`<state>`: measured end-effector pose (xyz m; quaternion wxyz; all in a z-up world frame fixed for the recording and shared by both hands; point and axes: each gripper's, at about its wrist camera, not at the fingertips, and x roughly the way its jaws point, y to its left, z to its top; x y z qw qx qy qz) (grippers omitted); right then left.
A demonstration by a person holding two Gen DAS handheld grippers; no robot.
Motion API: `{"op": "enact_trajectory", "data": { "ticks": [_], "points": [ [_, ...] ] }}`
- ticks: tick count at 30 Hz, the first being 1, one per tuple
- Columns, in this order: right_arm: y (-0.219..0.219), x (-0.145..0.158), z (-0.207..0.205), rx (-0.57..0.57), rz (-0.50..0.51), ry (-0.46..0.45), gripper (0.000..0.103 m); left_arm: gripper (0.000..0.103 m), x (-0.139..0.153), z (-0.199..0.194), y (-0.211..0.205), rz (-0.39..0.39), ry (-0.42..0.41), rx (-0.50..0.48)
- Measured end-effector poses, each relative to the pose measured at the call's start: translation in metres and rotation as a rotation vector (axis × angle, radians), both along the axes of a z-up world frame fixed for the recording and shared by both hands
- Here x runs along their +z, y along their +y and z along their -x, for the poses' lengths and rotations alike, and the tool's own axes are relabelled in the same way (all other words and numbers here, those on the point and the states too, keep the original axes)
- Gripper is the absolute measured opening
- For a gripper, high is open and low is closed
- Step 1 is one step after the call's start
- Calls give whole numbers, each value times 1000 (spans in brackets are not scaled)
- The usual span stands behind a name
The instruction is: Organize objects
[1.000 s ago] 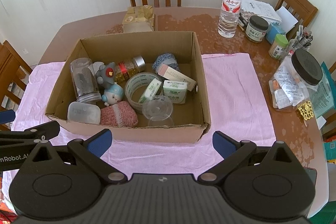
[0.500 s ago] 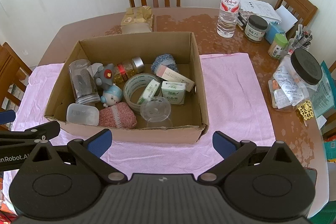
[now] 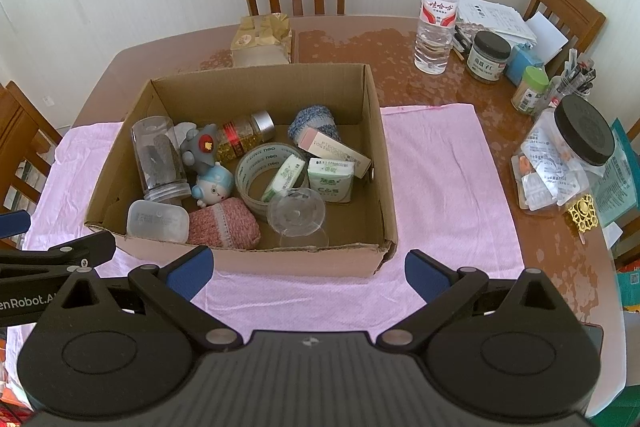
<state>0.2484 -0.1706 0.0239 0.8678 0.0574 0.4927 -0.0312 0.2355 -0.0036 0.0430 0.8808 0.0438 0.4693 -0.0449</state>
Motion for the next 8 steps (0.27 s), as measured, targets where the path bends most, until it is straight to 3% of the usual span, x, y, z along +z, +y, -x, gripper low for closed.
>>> {"op": "enact_trajectory", "data": {
  "ticks": [8],
  "points": [
    [0, 0, 0, 0, 0, 0, 103, 102, 0, -1, 0, 2, 3, 0]
  ]
}}
